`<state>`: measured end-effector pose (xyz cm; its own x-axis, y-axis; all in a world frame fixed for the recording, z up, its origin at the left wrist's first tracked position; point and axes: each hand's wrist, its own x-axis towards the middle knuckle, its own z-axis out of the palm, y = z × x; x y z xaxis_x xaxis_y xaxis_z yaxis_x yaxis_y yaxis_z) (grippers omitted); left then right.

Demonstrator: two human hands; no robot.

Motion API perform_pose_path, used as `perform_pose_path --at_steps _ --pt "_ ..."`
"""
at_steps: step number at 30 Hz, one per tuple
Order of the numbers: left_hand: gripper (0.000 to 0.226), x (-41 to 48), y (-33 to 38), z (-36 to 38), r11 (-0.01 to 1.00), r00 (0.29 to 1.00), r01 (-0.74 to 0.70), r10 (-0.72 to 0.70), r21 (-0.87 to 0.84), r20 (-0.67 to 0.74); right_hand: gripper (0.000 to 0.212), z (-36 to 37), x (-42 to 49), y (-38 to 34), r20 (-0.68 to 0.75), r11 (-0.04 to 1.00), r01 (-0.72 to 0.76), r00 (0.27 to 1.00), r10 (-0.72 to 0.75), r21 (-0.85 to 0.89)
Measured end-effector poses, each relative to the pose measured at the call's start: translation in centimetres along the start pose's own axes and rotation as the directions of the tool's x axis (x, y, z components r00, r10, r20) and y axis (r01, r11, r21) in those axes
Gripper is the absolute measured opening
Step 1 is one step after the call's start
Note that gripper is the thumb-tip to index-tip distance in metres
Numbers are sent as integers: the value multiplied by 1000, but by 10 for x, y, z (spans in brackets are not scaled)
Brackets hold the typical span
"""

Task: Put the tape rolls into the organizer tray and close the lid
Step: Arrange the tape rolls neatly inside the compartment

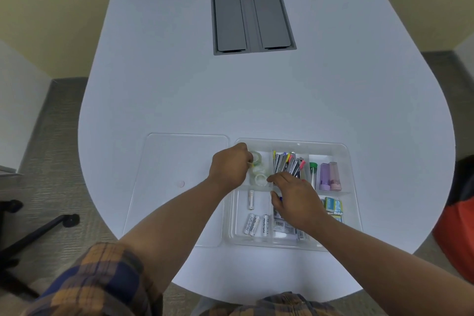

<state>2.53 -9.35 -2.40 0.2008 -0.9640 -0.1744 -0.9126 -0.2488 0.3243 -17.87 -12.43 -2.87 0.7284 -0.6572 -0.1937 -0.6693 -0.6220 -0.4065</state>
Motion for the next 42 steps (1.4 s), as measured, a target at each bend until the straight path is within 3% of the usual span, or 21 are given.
perform_pose_path --at_steps 5,8,11,15,17,21,24,29,34,42 --pt "26 6 4 8 993 998 67 -68 101 7 33 -1 2 0 12 1000 6 1000 -7 18" --pt "29 -4 4 8 995 990 91 -96 -46 -101 33 -2 6 0 24 999 -18 1000 16 52" --pt "56 -26 -5 7 968 951 102 -162 -228 -264 35 -6 10 -1 55 995 -48 998 43 91" --pt "69 -65 -34 22 954 876 203 -277 -219 -395 37 -14 19 -5 -80 991 -21 996 32 135" --pt "72 -85 -49 35 944 883 270 -321 -187 -342 33 -16 28 -8 -52 991 -35 998 42 126" --pt "93 -115 -69 67 895 896 443 -441 -57 50 34 -18 50 -13 104 997 -79 991 79 -5" --pt "95 -121 -72 81 899 880 438 -433 16 195 31 -16 65 -18 168 983 -60 982 89 -171" --pt "96 -119 -72 77 901 864 434 -422 18 273 20 -11 78 -27 216 925 -42 967 133 -378" --pt "95 -119 -74 75 902 860 431 -411 3 303 31 -6 82 -29 210 927 -7 973 93 -375" --pt "96 -120 -75 74 903 851 431 -406 1 333 25 -1 82 -34 183 925 -3 980 79 -381"
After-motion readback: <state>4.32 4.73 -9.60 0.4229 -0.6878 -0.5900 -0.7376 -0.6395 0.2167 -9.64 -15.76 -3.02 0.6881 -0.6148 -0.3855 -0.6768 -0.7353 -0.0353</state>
